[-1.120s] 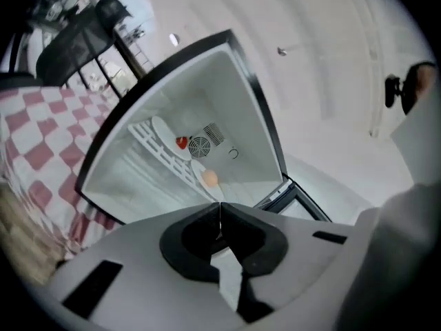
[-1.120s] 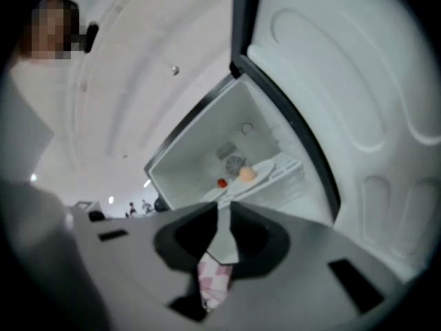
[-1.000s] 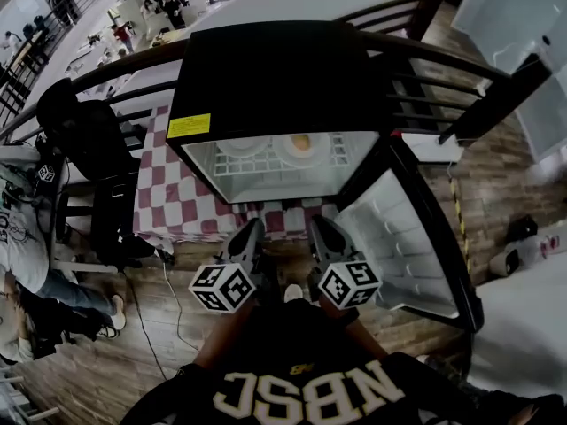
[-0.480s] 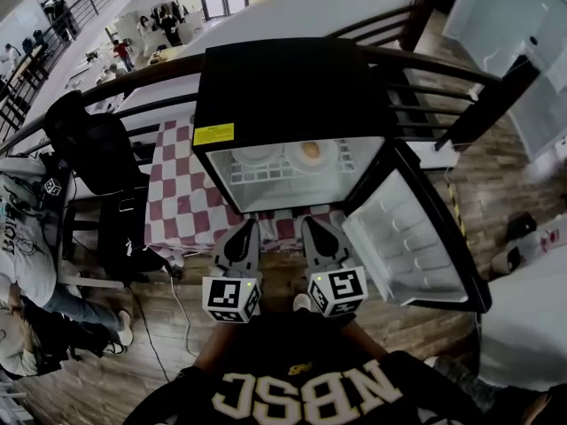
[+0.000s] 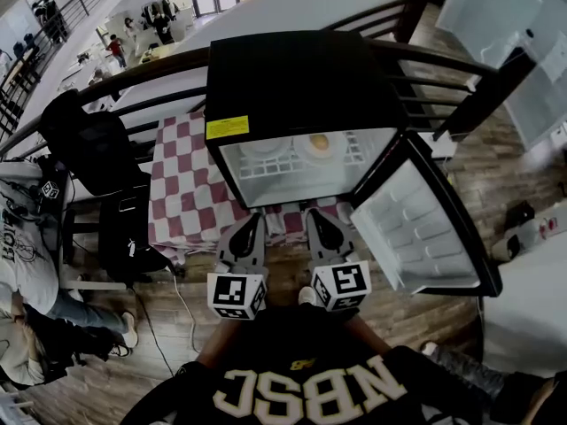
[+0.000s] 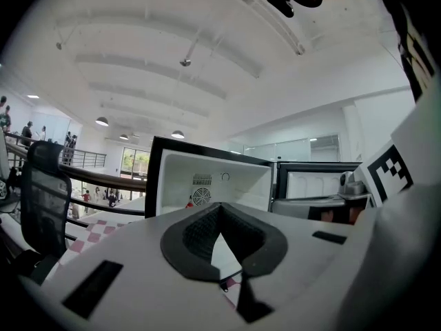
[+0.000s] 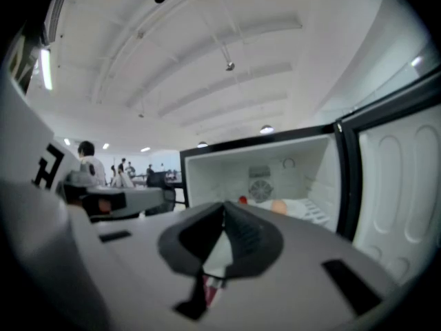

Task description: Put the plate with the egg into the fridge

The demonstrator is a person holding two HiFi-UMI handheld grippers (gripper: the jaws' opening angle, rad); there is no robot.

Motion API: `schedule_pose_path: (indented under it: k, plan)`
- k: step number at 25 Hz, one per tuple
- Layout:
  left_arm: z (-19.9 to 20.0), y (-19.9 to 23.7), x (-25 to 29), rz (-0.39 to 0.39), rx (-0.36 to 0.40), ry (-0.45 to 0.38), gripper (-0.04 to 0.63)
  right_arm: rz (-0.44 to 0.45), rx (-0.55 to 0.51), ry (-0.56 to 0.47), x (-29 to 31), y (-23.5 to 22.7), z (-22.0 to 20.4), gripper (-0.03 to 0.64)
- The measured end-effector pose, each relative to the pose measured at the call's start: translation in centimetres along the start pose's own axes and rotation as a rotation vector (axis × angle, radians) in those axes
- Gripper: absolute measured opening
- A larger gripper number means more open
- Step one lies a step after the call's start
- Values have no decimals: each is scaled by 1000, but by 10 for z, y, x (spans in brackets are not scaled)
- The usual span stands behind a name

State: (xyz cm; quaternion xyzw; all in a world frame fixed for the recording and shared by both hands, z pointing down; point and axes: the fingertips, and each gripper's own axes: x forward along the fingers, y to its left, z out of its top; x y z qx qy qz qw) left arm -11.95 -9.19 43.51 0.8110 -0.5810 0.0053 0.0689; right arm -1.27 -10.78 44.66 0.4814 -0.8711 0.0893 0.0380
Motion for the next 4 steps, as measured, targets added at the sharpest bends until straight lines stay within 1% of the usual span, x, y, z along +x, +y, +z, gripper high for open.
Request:
schedule_pose_path:
  k: [4]
  plan:
    - [1,1,1,-20,-3,-8,21,-13,-29,-4,0,-1,1,23]
